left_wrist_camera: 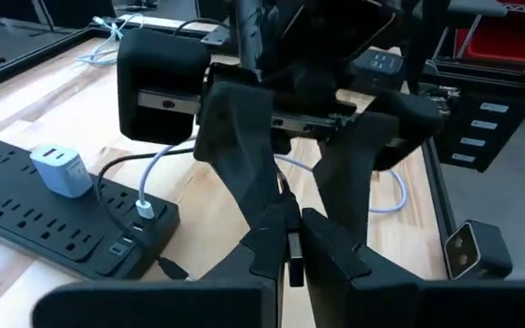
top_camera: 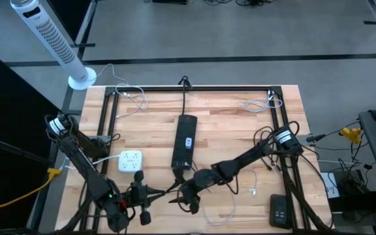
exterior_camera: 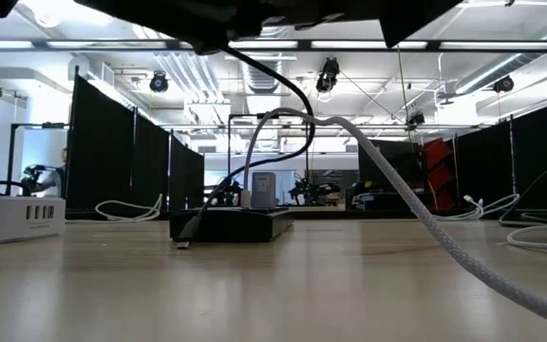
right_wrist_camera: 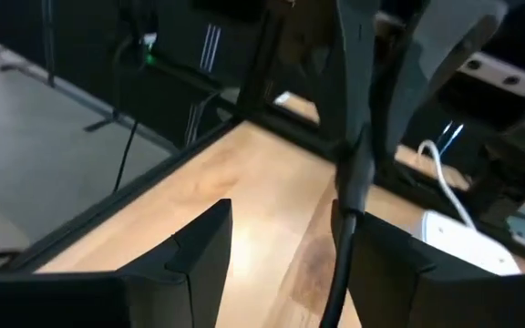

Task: Insert USB
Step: Insert the left black charger cable into the white outlet extension

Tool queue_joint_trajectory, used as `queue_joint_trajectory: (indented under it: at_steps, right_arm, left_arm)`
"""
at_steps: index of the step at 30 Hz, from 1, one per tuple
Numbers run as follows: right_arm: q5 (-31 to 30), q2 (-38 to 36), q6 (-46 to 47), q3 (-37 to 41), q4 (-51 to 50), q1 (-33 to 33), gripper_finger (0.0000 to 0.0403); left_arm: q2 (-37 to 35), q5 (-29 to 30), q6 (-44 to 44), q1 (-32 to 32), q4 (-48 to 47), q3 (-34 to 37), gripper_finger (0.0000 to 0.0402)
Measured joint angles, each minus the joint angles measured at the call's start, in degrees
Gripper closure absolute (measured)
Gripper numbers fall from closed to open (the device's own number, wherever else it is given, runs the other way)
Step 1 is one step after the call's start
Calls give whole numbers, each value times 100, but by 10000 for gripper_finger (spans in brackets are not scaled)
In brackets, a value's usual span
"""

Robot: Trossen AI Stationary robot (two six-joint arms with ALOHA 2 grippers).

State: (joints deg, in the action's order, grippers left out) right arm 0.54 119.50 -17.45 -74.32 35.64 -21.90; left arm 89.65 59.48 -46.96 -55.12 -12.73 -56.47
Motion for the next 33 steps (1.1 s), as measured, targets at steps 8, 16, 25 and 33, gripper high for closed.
queue_joint_trajectory:
  at_steps: [8, 16, 25, 33]
  right_arm:
    - [-655, 75, -169, 17, 666, -148, 288]
    - [-334, 83, 284, 28, 1107, -130, 317]
    - [-289, 83, 541, 2, 1214, -82, 270]
    - [-305, 83, 655, -9, 1309, -78, 237]
  left_arm:
    - [2, 991, -49, -523, 4, 0, 387]
    - [82, 1358, -201, -743, 115, 1, 387]
    - [313, 1369, -201, -711, 322, 4, 387]
    - [332, 1371, -177, -643, 377, 4, 387]
